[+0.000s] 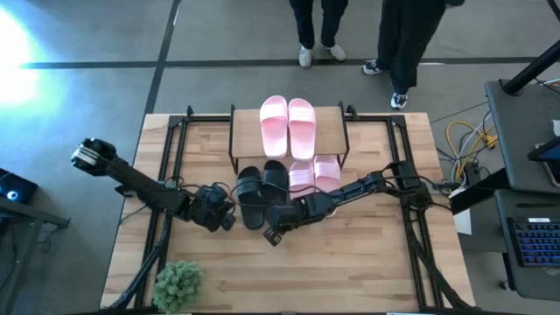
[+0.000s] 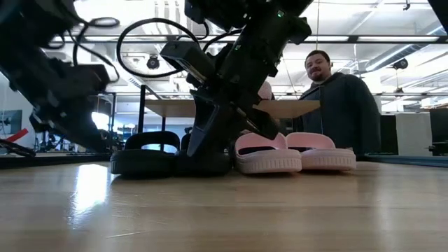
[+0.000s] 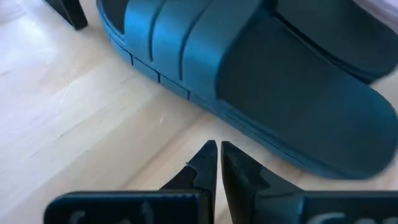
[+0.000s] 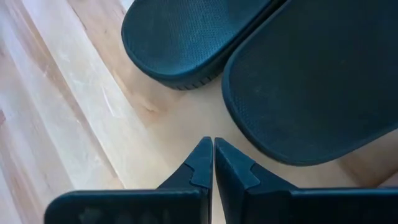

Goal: Pick and place slides into the shelf
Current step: Adjust the black sandals under the shelf

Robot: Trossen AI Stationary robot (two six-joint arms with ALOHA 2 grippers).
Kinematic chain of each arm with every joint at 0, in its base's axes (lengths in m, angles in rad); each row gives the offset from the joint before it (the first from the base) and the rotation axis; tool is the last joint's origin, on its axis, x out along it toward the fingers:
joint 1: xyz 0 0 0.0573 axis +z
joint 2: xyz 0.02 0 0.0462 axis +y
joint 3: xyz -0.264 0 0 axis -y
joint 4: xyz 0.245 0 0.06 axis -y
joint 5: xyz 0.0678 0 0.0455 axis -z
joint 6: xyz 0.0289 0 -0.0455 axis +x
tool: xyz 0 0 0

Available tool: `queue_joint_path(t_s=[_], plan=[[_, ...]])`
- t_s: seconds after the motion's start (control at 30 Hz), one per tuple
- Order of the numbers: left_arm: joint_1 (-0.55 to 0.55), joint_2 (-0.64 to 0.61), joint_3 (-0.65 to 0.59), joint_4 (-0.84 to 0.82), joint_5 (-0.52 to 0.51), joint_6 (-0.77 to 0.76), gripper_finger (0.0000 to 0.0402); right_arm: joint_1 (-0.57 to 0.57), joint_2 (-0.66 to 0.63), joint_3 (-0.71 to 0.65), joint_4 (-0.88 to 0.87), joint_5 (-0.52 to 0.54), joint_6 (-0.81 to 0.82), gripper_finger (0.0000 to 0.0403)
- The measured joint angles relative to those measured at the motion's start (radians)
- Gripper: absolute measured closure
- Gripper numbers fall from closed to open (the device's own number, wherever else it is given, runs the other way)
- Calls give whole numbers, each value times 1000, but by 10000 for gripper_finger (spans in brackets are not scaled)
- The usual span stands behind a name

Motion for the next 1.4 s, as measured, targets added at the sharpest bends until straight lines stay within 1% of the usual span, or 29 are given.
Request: queue_joint_path(t_s=[0.17, 0.3, 0.43, 0.53, 0.67, 0.8, 0.93, 1.07, 1.13, 1.2, 1.27, 1.4], plan=[[53, 57, -24, 153, 15, 77, 394, -3, 0, 0, -5, 1, -17, 394], [103, 109, -22, 233, 32, 157, 394, -7, 0, 0, -18, 4, -26, 394], [164, 148, -17, 270, 41, 177, 394, -14, 0, 0, -38, 4, -33, 394], [204, 163, -22, 262, 30, 216, 394, -21, 0, 0, -47, 4, -40, 394], [218, 126, -20, 239, 75, 243, 394, -27, 0, 0, -49, 2, -41, 394], [192, 21, -5, 155, 93, 239, 394, -27, 0, 0, -48, -24, -41, 394], [139, -105, 24, 130, 108, 234, 394, -26, 0, 0, -46, -31, -44, 394], [45, -150, 50, 117, 108, 213, 394, -26, -2, 0, -43, -41, -44, 394], [4, -139, 55, 77, 80, 200, 394, -26, -2, 7, -43, -67, -45, 394], [-17, -140, 56, -3, 31, 148, 394, -22, -2, 21, -31, -103, -49, 394], [-21, -155, 59, -56, -8, 105, 394, -12, -2, 36, 7, -128, -62, 394], [-8, -174, 55, -112, -87, 109, 394, 0, 6, 69, 64, -130, -67, 394]])
